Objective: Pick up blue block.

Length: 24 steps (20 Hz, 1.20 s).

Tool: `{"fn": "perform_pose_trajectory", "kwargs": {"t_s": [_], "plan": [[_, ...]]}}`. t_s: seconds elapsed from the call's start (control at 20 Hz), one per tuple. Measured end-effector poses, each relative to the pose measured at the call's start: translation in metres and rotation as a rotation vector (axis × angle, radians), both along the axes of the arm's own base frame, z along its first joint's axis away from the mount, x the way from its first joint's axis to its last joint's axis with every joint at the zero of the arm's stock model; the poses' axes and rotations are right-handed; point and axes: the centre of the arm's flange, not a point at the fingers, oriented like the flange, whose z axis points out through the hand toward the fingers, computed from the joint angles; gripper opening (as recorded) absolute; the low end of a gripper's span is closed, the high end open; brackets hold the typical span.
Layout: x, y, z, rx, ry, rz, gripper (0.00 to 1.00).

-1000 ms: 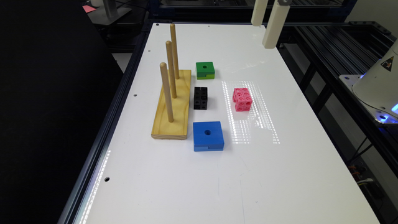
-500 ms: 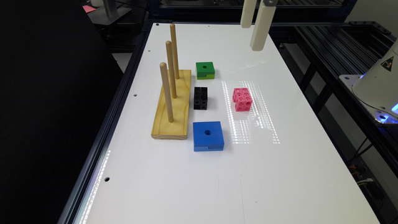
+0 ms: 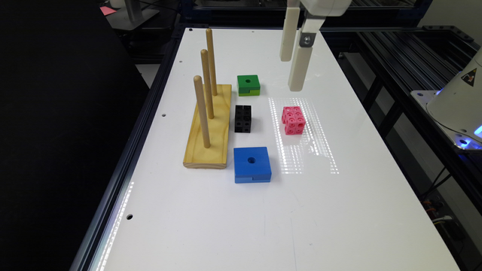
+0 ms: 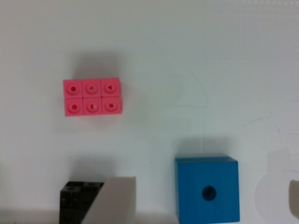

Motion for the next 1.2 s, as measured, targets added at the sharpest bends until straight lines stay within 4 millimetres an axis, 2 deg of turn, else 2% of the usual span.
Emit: {"fn": "perform_pose_trajectory", "kwargs": {"t_s": [0.3,0.6,0.7,1.2], "plan": [[-0.001,0.000,-0.004,-0.001,0.008,0.000,1.00],[0.004,0.000,-0.041,0.007,0.019,-0.002,1.00],[0.006,0.001,-0.046,0.010,0.015,-0.002,1.00],[0.014,0.013,-0.039,0.019,-0.004,-0.001,1.00]]}}
